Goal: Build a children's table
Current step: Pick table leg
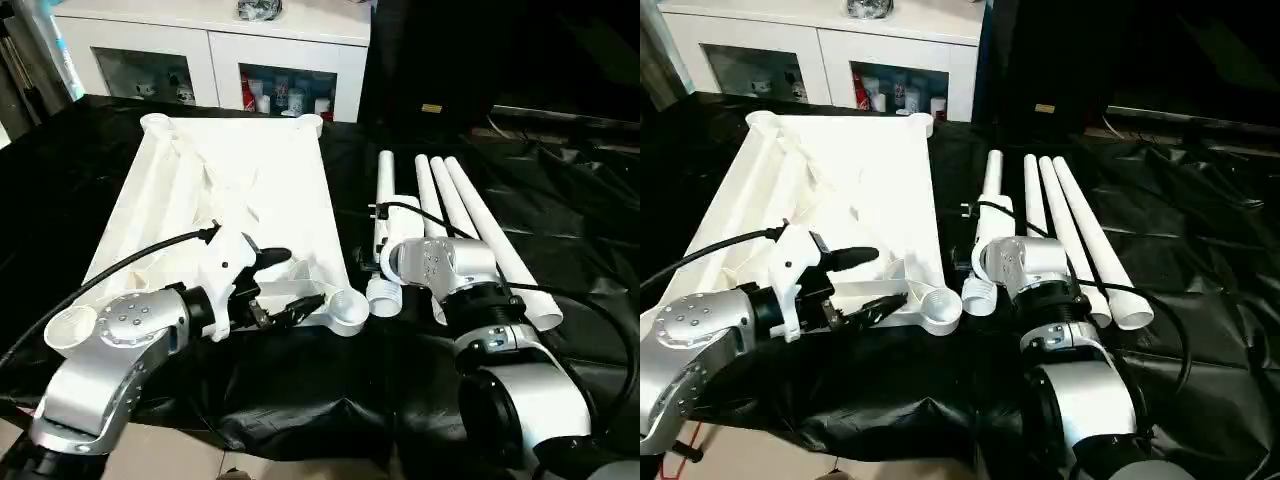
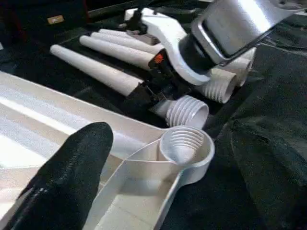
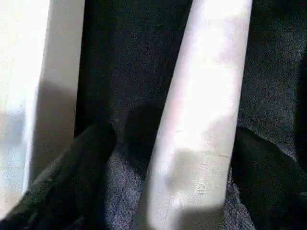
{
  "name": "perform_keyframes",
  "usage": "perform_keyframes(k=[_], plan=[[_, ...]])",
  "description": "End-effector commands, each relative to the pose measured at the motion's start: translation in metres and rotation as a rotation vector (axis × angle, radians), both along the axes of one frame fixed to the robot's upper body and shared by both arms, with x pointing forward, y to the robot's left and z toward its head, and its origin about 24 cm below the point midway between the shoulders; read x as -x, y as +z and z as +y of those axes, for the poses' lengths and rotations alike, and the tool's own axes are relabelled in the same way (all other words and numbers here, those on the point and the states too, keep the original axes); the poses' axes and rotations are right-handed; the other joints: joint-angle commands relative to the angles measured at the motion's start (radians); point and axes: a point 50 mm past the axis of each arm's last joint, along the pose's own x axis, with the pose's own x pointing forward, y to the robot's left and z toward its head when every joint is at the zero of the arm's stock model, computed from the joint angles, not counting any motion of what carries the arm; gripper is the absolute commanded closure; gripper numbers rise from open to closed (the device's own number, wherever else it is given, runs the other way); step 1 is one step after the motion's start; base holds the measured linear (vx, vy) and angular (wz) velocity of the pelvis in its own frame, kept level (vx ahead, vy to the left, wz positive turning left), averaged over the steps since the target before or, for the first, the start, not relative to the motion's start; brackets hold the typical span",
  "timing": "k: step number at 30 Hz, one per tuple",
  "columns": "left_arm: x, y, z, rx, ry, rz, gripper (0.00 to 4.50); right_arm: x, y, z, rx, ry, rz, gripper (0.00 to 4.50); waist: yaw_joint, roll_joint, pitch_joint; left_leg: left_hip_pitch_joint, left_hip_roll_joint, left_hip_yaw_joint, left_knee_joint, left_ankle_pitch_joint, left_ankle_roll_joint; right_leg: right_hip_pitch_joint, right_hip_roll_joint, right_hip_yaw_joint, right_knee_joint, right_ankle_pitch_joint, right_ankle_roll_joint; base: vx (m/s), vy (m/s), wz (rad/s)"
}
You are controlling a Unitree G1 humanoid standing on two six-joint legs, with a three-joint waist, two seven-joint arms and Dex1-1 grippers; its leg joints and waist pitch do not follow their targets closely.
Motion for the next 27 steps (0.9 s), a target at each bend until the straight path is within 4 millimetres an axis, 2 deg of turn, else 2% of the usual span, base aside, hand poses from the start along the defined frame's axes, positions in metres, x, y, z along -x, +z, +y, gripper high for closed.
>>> perform_keyframes(k=[1, 2, 5, 6, 9, 11, 12, 16, 17, 18, 20, 21, 23, 27], plan=[[0.002, 0.005, -0.005, 0.003, -0.047, -0.002, 0.4, 0.004, -0.01, -0.004, 0.002, -0.021, 0.058, 0.95, 0.003, 0.019, -0.053, 0.008, 0.044, -0.009, -0.076, -0.144, -0.078, 0.041, -0.075, 0.052, -0.068, -0.056, -0.159, 0.0, 0.0, 0.0], [0.002, 0.005, -0.005, 0.002, -0.052, 0.003, 0.57, 0.004, -0.01, -0.004, 0.0, -0.025, 0.058, 1.17, 0.001, 0.017, -0.052, 0.009, 0.044, -0.008, -0.076, -0.158, -0.082, 0.041, -0.074, 0.052, -0.071, -0.074, -0.155, 0.0, 0.0, 0.0], [0.005, 0.004, -0.007, 0.004, -0.082, 0.027, 0.76, 0.004, -0.01, -0.006, -0.009, -0.038, 0.064, 1.27, 0.001, 0.018, -0.053, 0.011, 0.044, -0.007, -0.077, -0.168, -0.086, 0.04, -0.073, 0.053, -0.072, -0.088, -0.148, 0.0, 0.0, 0.0], [0.005, 0.004, -0.008, 0.001, -0.09, 0.033, 0.94, 0.004, -0.01, -0.007, -0.011, -0.043, 0.065, 1.52, 0.0, 0.018, -0.053, 0.011, 0.044, -0.006, -0.077, -0.166, -0.087, 0.039, -0.072, 0.053, -0.071, -0.084, -0.148, 0.0, 0.0, 0.0], [0.004, 0.003, -0.007, -0.015, -0.081, 0.026, 1.18, 0.004, -0.01, -0.009, -0.015, -0.052, 0.065, 1.69, 0.0, 0.016, -0.053, 0.01, 0.044, -0.006, -0.077, -0.159, -0.085, 0.04, -0.071, 0.054, -0.071, -0.072, -0.147, 0.0, 0.0, 0.0], [0.002, 0.002, -0.007, -0.021, -0.07, 0.023, 1.21, 0.003, -0.009, -0.01, -0.02, -0.058, 0.063, 1.79, 0.0, 0.017, -0.053, 0.011, 0.044, -0.006, -0.077, -0.16, -0.084, 0.04, -0.071, 0.053, -0.071, -0.073, -0.148, 0.0, 0.0, 0.0], [0.001, 0.002, -0.006, -0.017, -0.061, 0.024, 1.23, 0.003, -0.007, -0.011, -0.025, -0.066, 0.058, 1.91, -0.001, 0.013, -0.053, 0.01, 0.043, -0.005, -0.077, -0.161, -0.083, 0.039, -0.07, 0.054, -0.073, -0.077, -0.147, 0.0, 0.0, 0.0], [-0.003, 0.003, -0.005, -0.009, -0.033, 0.011, 1.23, 0.002, -0.003, -0.014, -0.038, -0.083, 0.039, 2.22, 0.0, 0.016, -0.054, 0.012, 0.044, -0.006, -0.077, -0.166, -0.087, 0.039, -0.071, 0.054, -0.073, -0.086, -0.144, 0.0, 0.0, 0.0], [-0.004, 0.003, -0.005, -0.001, -0.025, 0.008, 1.23, 0.001, -0.002, -0.016, -0.043, -0.09, 0.03, 2.34, 0.0, 0.011, -0.054, 0.01, 0.044, -0.005, -0.077, -0.158, -0.083, 0.041, -0.071, 0.053, -0.073, -0.076, -0.144, 0.0, 0.0, 0.0], [-0.006, 0.005, -0.005, 0.012, -0.002, 0.0, 1.23, -0.001, 0.004, -0.018, -0.059, -0.107, -0.007, 2.42, 0.0, 0.008, -0.053, 0.009, 0.045, -0.005, -0.077, -0.153, -0.081, 0.042, -0.072, 0.054, -0.073, -0.072, -0.143, 0.0, 0.0, 0.0], [-0.012, 0.008, -0.004, 0.046, 0.064, -0.01, 1.23, -0.007, 0.023, -0.026, -0.121, -0.152, -0.147, 2.52, 0.004, 0.01, -0.055, 0.008, 0.046, -0.004, -0.076, -0.129, -0.077, 0.043, -0.072, 0.055, -0.07, -0.038, -0.14, 0.0, 0.0, 0.0], [-0.012, 0.009, -0.004, 0.046, 0.065, -0.01, 1.23, -0.007, 0.023, -0.026, -0.123, -0.153, -0.15, 2.57, 0.007, 0.01, -0.056, 0.01, 0.045, -0.002, -0.074, -0.115, -0.074, 0.042, -0.071, 0.055, -0.07, -0.014, -0.135, 0.0, 0.0, 0.0], [-0.019, 0.013, -0.004, 0.092, 0.118, -0.016, 1.23, -0.007, 0.037, -0.03, -0.19, -0.147, -0.257, 2.62, 0.008, 0.013, -0.062, 0.006, 0.042, -0.003, -0.07, -0.066, -0.066, 0.048, -0.067, 0.054, -0.062, 0.063, -0.137, 0.0, 0.0, 0.0], [-0.033, 0.02, -0.002, 0.156, 0.215, -0.018, 1.23, -0.006, 0.061, -0.033, -0.305, -0.097, -0.496, 2.64, 0.009, 0.011, -0.062, 0.002, 0.041, -0.002, -0.067, -0.057, -0.045, 0.051, -0.068, 0.054, -0.063, 0.106, -0.144, 0.0, 0.0, 0.0]])
